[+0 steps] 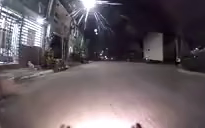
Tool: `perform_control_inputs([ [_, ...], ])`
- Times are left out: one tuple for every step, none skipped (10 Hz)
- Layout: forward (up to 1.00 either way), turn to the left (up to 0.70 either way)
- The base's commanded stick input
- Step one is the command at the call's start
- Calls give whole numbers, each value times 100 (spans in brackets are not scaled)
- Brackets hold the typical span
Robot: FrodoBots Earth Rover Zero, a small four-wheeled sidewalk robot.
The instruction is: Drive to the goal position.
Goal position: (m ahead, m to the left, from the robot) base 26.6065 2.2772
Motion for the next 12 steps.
perform_control_inputs([
  [85, -29],
  [85, -14],
  [85, 0],
  [85, 0],
  [85, 0],
  [85, 0],
  [85, 0],
  [85, 0],
  [85, 0],
  [85, 0],
  [85, 0],
  [85, 0],
])
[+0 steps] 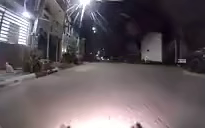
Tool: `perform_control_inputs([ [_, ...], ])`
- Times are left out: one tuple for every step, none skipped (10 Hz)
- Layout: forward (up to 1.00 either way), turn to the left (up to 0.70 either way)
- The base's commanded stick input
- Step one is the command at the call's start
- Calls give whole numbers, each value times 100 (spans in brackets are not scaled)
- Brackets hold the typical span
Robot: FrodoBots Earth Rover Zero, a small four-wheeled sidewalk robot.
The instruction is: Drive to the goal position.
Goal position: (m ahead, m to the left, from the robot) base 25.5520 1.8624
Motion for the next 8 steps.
perform_control_inputs([
  [85, 0],
  [85, 0],
  [85, 0],
  [85, 0],
  [85, 0],
  [85, 0],
  [85, -11],
  [85, -33],
])
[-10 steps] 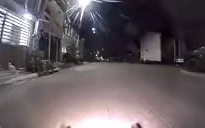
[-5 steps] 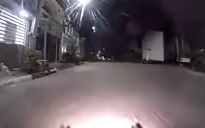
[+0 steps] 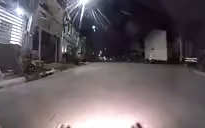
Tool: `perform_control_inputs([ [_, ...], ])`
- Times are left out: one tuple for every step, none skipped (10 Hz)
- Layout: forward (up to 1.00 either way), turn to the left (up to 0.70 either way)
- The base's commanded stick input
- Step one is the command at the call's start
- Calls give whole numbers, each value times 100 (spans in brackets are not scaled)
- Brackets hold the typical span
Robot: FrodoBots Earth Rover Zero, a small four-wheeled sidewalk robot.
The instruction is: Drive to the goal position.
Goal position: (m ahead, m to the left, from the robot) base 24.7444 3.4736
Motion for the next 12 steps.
perform_control_inputs([
  [85, -34],
  [85, -23],
  [85, 0],
  [85, 0],
  [85, 0],
  [85, 0],
  [85, 0],
  [85, 0],
  [85, 0],
  [85, 0],
  [85, 0],
  [85, 0],
])
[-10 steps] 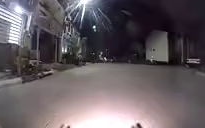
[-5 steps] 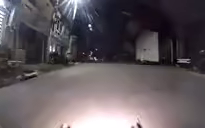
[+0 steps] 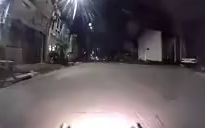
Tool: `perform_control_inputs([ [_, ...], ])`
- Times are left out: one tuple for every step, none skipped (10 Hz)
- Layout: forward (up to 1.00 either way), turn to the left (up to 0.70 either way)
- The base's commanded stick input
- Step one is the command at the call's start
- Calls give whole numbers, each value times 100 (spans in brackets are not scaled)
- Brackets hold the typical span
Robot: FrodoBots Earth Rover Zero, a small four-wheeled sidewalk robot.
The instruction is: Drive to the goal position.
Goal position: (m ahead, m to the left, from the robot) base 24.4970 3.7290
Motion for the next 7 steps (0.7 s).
perform_control_inputs([
  [85, 0],
  [85, 0],
  [85, 0],
  [85, 0],
  [85, 0],
  [85, 0],
  [85, 0],
])
